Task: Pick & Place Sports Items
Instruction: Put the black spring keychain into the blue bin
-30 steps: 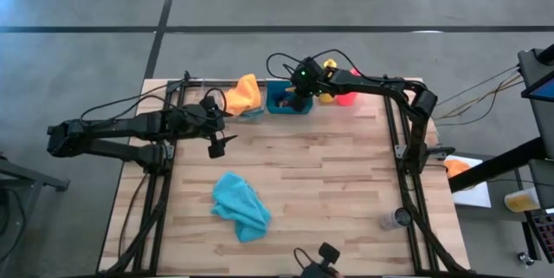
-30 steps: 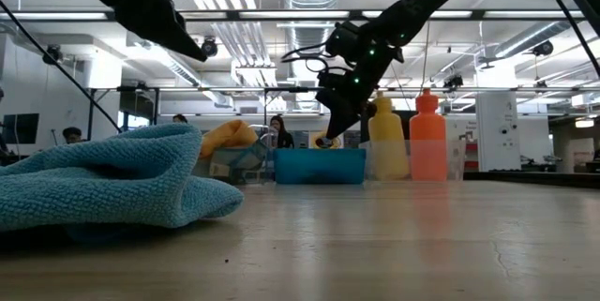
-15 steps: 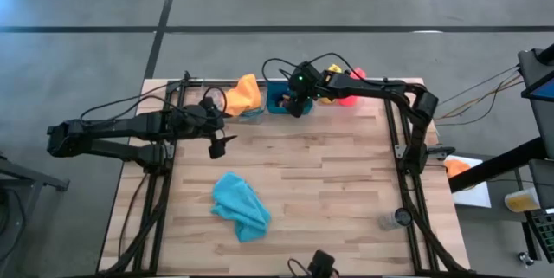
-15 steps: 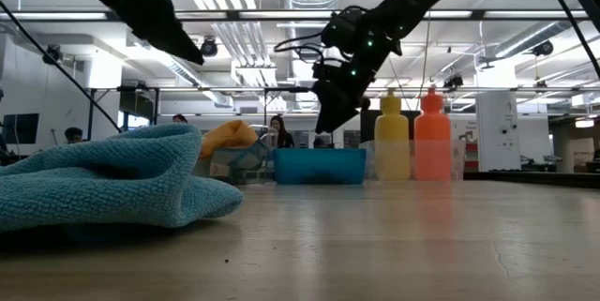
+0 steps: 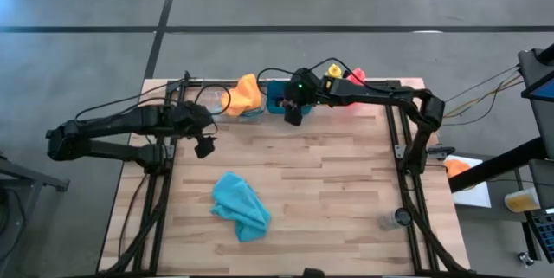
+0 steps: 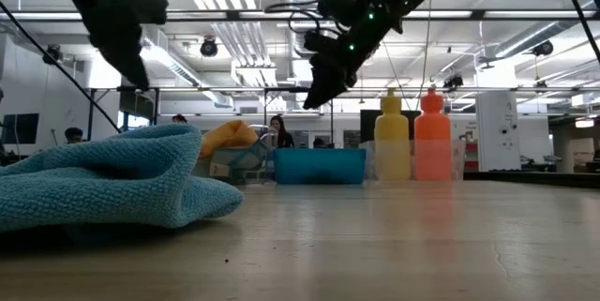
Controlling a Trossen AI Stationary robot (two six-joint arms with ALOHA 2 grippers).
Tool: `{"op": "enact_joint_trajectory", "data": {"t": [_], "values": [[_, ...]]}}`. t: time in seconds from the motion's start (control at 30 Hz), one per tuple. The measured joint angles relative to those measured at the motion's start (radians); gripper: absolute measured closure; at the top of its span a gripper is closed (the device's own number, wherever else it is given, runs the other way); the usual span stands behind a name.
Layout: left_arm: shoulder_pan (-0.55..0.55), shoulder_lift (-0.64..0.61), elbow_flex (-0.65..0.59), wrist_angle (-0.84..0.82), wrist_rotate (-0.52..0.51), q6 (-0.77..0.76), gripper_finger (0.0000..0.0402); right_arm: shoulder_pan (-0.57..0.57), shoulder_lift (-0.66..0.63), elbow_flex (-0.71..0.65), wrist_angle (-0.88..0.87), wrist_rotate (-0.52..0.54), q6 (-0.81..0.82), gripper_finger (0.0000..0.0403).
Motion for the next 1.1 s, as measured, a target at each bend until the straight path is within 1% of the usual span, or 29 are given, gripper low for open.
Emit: {"op": "enact_joint_trajectory", "data": {"t": [0.17,0.27,0.33,0.4,0.57,0.7,0.77,0.9,1.0,1.1], "values": [[0.041,0.048,0.036,-0.193,0.004,-0.110,0.0065,0.040,-0.010,0.000,0.004,-0.002,-0.002,0.0131],[0.104,0.112,0.051,-0.305,0.013,-0.180,0.0065,0.060,-0.013,0.000,0.007,-0.003,-0.015,0.0131],[0.161,0.161,0.052,-0.348,0.020,-0.193,0.0065,0.070,-0.013,0.000,0.010,-0.003,-0.019,0.0131],[0.225,0.215,0.050,-0.356,0.019,-0.153,0.0065,0.079,-0.013,0.000,0.012,-0.003,-0.022,0.0131],[0.371,0.330,0.050,-0.363,0.020,0.034,0.0065,0.099,-0.013,0.000,0.013,-0.003,-0.026,0.0131],[0.450,0.362,0.050,-0.355,0.019,0.135,0.0065,0.114,-0.013,0.000,0.011,-0.003,-0.026,0.0131],[0.471,0.362,0.049,-0.338,0.019,0.187,0.0065,0.120,-0.013,0.000,0.010,-0.003,-0.029,0.0131],[0.499,0.359,0.048,-0.282,0.018,0.215,0.0065,0.131,-0.013,0.000,0.010,-0.003,-0.050,0.0131],[0.507,0.359,0.037,-0.222,0.017,0.266,0.0065,0.135,-0.013,0.000,0.010,-0.003,-0.053,0.0131],[0.510,0.363,0.026,-0.212,0.018,0.283,0.0065,0.137,-0.013,0.000,0.010,-0.003,-0.053,0.0131]]}}
